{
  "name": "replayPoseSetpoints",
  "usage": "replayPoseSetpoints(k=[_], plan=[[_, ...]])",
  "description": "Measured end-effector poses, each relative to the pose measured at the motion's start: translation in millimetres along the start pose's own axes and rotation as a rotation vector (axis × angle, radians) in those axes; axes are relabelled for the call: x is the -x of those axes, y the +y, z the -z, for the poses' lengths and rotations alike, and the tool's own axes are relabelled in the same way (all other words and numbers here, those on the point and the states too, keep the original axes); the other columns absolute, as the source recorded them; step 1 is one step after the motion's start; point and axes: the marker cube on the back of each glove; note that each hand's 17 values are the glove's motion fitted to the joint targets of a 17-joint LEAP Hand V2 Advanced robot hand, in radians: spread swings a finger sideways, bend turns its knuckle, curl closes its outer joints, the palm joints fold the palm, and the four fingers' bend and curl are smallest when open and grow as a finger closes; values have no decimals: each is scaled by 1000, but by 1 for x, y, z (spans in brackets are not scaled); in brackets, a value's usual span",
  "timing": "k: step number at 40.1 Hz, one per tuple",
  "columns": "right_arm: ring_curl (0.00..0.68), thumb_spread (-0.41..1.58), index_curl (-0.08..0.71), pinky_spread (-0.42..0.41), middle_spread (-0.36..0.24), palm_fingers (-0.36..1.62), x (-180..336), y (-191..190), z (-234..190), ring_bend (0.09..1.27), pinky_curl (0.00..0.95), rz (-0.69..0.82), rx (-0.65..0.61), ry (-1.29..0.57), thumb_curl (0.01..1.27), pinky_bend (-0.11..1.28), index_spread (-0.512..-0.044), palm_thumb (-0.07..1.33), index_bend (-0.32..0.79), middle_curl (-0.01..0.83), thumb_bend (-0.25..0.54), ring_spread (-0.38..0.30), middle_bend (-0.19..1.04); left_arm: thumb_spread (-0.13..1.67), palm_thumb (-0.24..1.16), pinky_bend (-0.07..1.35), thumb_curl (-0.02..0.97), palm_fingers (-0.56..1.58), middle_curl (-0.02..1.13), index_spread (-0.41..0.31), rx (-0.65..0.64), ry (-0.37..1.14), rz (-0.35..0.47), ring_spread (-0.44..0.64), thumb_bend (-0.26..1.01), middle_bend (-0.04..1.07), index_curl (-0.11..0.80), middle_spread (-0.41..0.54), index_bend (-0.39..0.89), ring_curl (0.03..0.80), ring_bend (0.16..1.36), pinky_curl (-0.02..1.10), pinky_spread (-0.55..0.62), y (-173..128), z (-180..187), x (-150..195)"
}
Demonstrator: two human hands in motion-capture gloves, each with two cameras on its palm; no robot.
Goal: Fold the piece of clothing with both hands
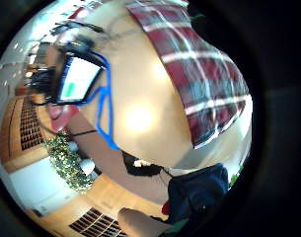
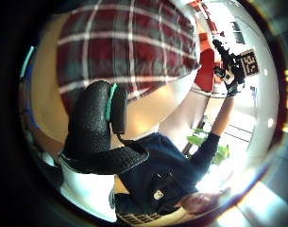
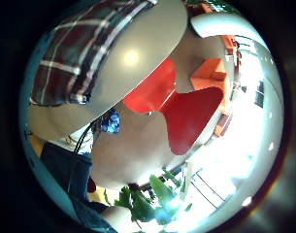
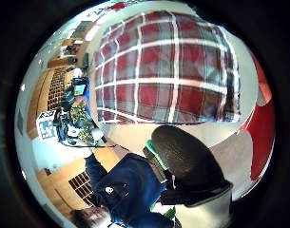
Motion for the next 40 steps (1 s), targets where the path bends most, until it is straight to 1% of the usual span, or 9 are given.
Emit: replayPoseSetpoints(k=[5, 10, 13, 16, 19, 24, 30, 36, 40], plan=[[204, 1053, 226, 219, -70, 190, -2, -10, -30, 323, 261, 90, 49, 43, 227, 351, -382, 394, 144, 245, 58, 63, 196, 1096, 276, 394, 217, 334, 161, -115, 115, -19, 16, 245, 7, 111, 328, 117, 306, 208, 483, 266, 220, 40, -11, -16], [222, 1052, 230, 218, -87, 304, -9, -10, -49, 363, 289, -18, 56, 138, 283, 443, -388, 561, 141, 247, 111, 24, 161, 1067, 277, 482, 240, 342, 164, -119, 149, -51, 17, 243, -17, 121, 341, 116, 266, 220, 481, 304, 228, 49, -29, -15], [236, 1046, 231, 178, -106, 405, -14, -12, -56, 404, 299, -67, 28, 186, 315, 484, -388, 644, 138, 253, 131, -15, 168, 1053, 314, 477, 259, 412, 193, -125, 153, -71, 20, 212, -6, 197, 341, 70, 219, 219, 473, 305, 211, 48, -38, -14], [239, 1034, 255, 61, -143, 652, -20, -2, -61, 378, 310, -134, 73, 222, 364, 515, -373, 790, 188, 285, 194, -77, 234, 1080, 442, 402, 292, 526, 237, -149, 66, -100, 2, 181, 51, 290, 367, 0, 275, 202, 396, 290, 191, 22, -57, -6], [265, 1016, 276, -20, -164, 801, -20, -6, -57, 391, 328, -97, -100, 258, 393, 532, -360, 859, 180, 314, 208, -123, 259, 1102, 538, 368, 327, 626, 271, -168, -56, -153, -1, 124, 90, 340, 382, -54, 291, 204, 355, 291, 136, 3, -70, 0], [298, 907, 321, -162, -206, 1054, -8, -15, -62, 398, 339, 43, -316, 261, 431, 539, -327, 921, 207, 336, 175, -195, 238, 968, 777, 487, 426, 1043, 294, -218, -106, -231, 9, -86, 167, 327, 392, -157, 250, 222, 357, 318, -149, 14, -75, -3], [349, 839, 370, -253, -230, 1180, -19, -36, -109, 417, 356, 94, -228, 279, 467, 514, -302, 945, 188, 371, 123, -236, 241, 765, 849, 498, 499, 1140, 360, -251, -8, -251, -78, -190, 127, 334, 425, -215, 241, 274, 314, 359, -279, 57, -76, -14], [381, 833, 385, -295, -248, 1222, -4, 29, -115, 440, 363, 208, -88, 200, 494, 516, -297, 962, 163, 401, 85, -260, 255, 630, 872, 450, 554, 1191, 407, -274, 222, -138, -222, -240, 77, 379, 448, -253, 230, 307, 296, 360, -329, 117, -76, -23], [398, 842, 389, -308, -256, 1241, 2, 66, -104, 457, 368, 266, -10, 124, 508, 525, -294, 977, 155, 416, 66, -265, 264, 577, 880, 429, 585, 1221, 428, -287, 275, -100, -287, -267, 48, 393, 460, -267, 218, 328, 309, 360, -344, 142, -64, -27]])
